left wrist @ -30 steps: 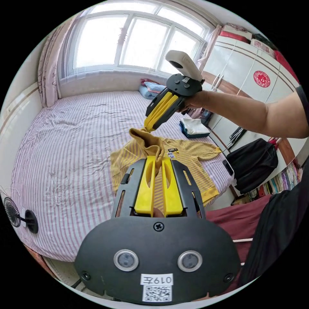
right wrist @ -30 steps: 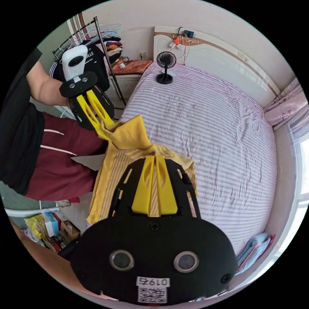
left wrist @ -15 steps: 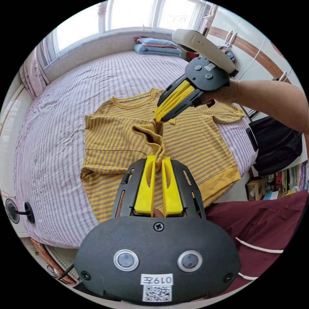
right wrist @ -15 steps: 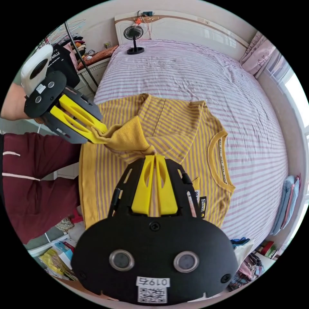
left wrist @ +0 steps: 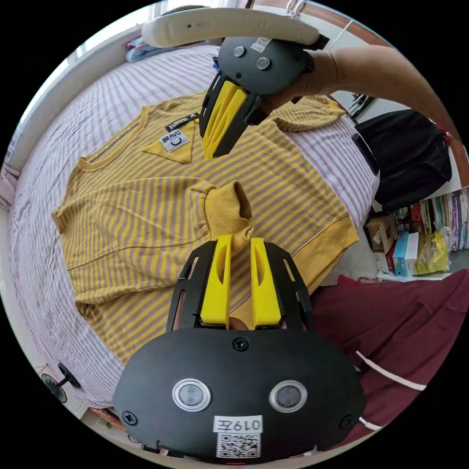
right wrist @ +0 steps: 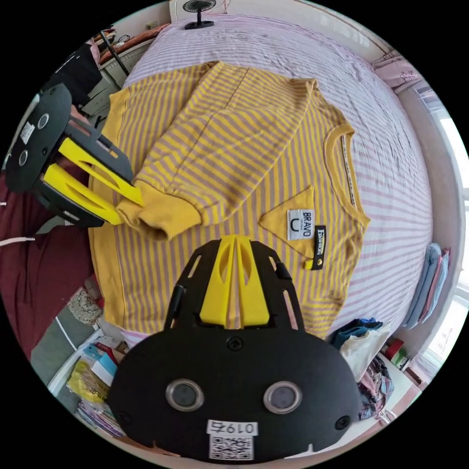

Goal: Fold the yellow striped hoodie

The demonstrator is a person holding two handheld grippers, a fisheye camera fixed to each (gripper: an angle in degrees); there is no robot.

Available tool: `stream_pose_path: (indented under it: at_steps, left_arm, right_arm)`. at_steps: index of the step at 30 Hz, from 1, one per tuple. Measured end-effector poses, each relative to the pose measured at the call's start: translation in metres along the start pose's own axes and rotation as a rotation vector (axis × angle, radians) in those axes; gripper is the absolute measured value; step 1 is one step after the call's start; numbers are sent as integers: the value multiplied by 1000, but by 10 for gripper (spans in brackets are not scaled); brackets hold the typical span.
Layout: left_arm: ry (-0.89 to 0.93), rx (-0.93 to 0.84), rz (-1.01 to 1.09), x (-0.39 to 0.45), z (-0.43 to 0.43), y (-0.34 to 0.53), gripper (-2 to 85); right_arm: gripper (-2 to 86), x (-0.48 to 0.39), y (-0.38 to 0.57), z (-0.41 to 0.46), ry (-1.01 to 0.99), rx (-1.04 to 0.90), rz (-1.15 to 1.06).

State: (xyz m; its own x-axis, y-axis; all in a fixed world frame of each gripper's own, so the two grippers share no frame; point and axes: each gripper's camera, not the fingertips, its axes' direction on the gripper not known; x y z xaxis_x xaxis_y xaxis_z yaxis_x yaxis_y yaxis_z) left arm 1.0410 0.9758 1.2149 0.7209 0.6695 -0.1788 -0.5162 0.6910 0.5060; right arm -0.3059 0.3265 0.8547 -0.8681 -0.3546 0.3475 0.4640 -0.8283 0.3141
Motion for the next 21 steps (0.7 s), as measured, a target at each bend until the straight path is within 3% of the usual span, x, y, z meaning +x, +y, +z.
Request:
stream_pose_path:
  at_steps: [5,9,14,21]
  left_arm:
    - [134,-59,57,14,13,-29,86]
    - [219,-47,38,11,4,-30,84]
    - [116,29,-202,-41,-33,0,33]
    - [-74,29,-486,-137,-47,16,11]
  right_arm:
    - [-7,6,6,42,-95,10,186]
    - [-6,17,10,72,-341,175,563]
    - [-4,-10,16,124,-537,297,882]
    - [-6,-87,-42,208,-171,-56,989]
